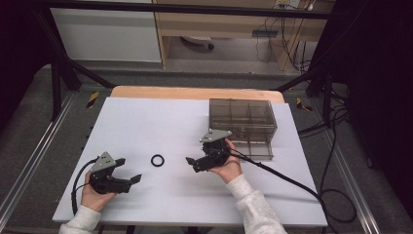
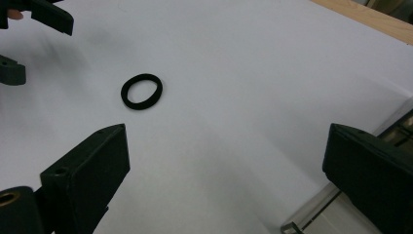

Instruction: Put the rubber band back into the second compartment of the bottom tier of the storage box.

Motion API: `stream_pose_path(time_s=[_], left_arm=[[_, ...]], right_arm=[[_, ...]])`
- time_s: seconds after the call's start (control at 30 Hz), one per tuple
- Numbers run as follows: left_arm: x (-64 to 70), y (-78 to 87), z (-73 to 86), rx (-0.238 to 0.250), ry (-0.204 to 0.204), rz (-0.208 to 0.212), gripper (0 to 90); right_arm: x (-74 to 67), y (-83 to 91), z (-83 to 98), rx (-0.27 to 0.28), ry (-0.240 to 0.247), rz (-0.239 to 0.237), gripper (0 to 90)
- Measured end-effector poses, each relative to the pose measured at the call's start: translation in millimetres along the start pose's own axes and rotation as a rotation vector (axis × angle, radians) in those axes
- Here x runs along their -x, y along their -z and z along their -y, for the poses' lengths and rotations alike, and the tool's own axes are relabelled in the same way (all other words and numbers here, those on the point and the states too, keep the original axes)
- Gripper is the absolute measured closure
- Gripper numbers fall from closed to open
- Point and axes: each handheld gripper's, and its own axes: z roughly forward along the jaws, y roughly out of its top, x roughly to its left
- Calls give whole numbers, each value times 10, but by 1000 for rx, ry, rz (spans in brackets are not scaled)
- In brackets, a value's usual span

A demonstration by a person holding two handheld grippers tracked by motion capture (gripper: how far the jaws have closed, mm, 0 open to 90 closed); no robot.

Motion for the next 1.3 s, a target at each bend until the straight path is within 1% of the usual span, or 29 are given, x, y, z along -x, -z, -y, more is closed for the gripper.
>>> stream_pose_path(time_s=[0.13,0.27,0.4,0.47,0.6,0.7,0.83,0.97,1.13,1.2,1.3], left_arm=[[0,6,-1,3,1,-1,67],[0,4,-1,2,1,-1,67],[1,2,-1,1,-1,-2,67],[0,1,-1,1,-1,-1,67],[1,1,-1,1,-1,-1,67],[2,1,-2,1,-2,0,67],[0,1,0,-1,1,-1,67],[2,-1,-1,-2,-1,0,67],[1,3,-2,1,0,0,67],[1,1,-1,0,0,0,67],[3,-1,-1,-2,0,2,67]], right_arm=[[-17,-71,-29,0,-2,-10,42],[-36,-138,-69,-10,5,-6,46],[-46,-202,-112,-11,-5,-18,54],[-52,-241,-129,-15,2,-16,55],[-85,-310,-161,-21,1,-27,64],[-102,-362,-183,-28,4,-25,67],[-137,-437,-203,-25,0,-37,76],[-171,-512,-224,-39,12,-26,83],[-188,-593,-244,-44,12,-35,89],[-194,-623,-246,-51,4,-34,92],[-215,-675,-252,-61,9,-38,99]])
